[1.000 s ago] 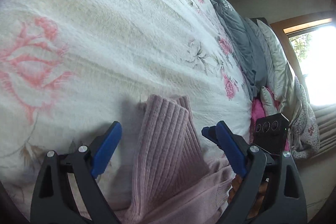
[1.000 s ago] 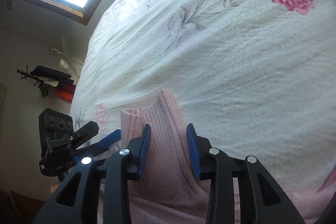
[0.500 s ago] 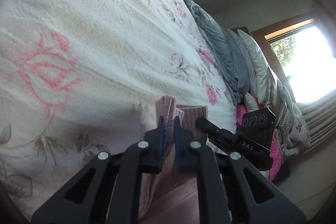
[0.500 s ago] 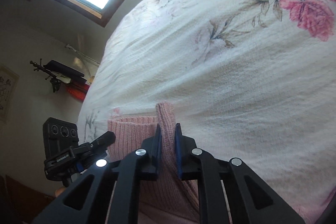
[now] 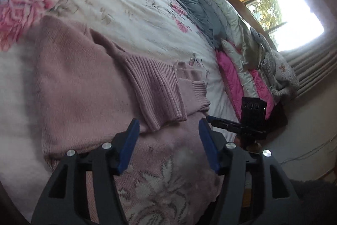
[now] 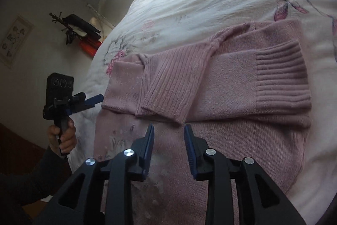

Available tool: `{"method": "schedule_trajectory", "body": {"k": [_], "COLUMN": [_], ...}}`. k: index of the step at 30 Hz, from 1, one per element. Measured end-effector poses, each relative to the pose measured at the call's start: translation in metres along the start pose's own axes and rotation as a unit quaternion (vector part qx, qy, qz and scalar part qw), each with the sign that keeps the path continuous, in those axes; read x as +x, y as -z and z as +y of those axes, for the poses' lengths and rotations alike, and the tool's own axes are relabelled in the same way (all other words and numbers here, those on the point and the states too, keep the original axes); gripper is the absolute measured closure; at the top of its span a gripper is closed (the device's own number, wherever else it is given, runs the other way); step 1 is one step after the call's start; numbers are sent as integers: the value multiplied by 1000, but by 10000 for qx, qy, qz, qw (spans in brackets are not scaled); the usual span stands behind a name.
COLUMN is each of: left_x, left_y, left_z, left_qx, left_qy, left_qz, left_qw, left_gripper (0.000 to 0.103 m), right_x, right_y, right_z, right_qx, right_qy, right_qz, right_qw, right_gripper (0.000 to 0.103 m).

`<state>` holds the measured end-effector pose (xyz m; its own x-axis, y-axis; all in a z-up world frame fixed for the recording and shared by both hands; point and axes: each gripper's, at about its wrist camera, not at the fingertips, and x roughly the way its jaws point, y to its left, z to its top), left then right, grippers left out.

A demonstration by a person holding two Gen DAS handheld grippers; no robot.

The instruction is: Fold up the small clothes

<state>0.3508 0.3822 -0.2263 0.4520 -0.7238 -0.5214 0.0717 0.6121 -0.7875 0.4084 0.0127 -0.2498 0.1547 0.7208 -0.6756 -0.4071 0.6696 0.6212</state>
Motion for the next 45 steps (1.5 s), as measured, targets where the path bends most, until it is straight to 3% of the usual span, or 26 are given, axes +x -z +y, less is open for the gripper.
{"method": "schedule_trajectory", "body": {"k": [3, 4, 6, 10, 11, 12, 13, 14, 16, 19, 23, 25, 27, 28, 32, 35, 37, 39, 40, 41, 42, 43, 45], "left_x": [16, 27, 52, 98, 104, 109, 112, 113, 109, 101, 81, 75, 68, 64, 56, 73, 94, 107, 103, 94, 84, 70, 34], "left_y": [-2, -5, -13, -20, -20, -20, -20, -19, -19, -14, -12, -13, -12, -11, -9, -8, -2, 6, 9, 12, 16, 21, 40], "left_z": [5, 6, 8, 10, 12, 15, 18, 22, 28, 27, 27, 22, 12, 5, -17, -27, -21, -4, 2, 3, -1, -8, -22], "left_qx": [-421, -528, -770, -970, -1018, -1092, -1176, -1279, -1339, -1041, -825, -730, -537, -409, -218, -204, -235, -414, -545, -665, -682, -599, -505], "left_qy": [187, 96, -256, -758, -897, -1006, -1127, -1203, -1285, -1636, -1902, -1851, -1805, -1779, -1304, -789, -881, -1334, -1250, -1096, -983, -941, -825], "left_qz": [-12, 34, 198, 784, 870, 941, 970, 1029, 1021, 1079, 972, 995, 914, 816, 402, 318, 538, 760, 735, 661, 579, 440, 101], "left_qw": [9989, 9986, 9965, 9893, 9869, 9844, 9819, 9791, 9773, 9751, 9734, 9749, 9778, 9798, 9904, 9962, 9944, 9873, 9879, 9895, 9911, 9928, 9953], "left_gripper": [35, 34, 32, 33, 36, 53, 69, 99, 97, 98, 98, 91, 56, 49, 46, 46, 47, 57, 58, 54, 42, 36, 26], "right_x": [4, 8, 20, 57, 65, 71, 73, 72, 58, 38, 54, 56, 47, 39, 18, 36, 55, 59, 54, 46, 33, 19, -11], "right_y": [-10, -16, -30, -40, -39, -38, -37, -35, -31, -25, -17, -16, -17, -17, -17, -15, -11, -5, -2, 1, 5, 12, 33], "right_z": [-6, -10, -19, -32, -32, -32, -30, -29, -26, -25, -37, -31, -21, -16, 0, -7, -17, -26, -27, -26, -23, -18, -14], "right_qx": [468, 618, 955, 1451, 1481, 1491, 1461, 1420, 1311, 1186, 1086, 905, 817, 782, 672, 831, 947, 1161, 1282, 1361, 1360, 1329, 1316], "right_qy": [124, 105, 69, -103, -44, 61, 86, 151, 300, 419, 714, 725, 753, 806, 693, 358, 568, 486, 378, 237, 125, 37, -248], "right_qz": [-132, -156, -169, 248, 342, 448, 497, 504, 293, 98, 501, 514, 351, 183, -372, -203, 12, 13, -12, -56, -149, -273, -435], "right_qw": [9987, 9979, 9953, 9891, 9884, 9878, 9880, 9885, 9905, 9920, 9902, 9919, 9932, 9935, 9946, 9957, 9939, 9920, 9910, 9904, 9905, 9908, 9900], "right_gripper": [66, 59, 57, 57, 57, 66, 86, 92, 93, 93, 93, 85, 79, 78, 77, 77, 82, 87, 85, 81, 69, 58, 56]}}
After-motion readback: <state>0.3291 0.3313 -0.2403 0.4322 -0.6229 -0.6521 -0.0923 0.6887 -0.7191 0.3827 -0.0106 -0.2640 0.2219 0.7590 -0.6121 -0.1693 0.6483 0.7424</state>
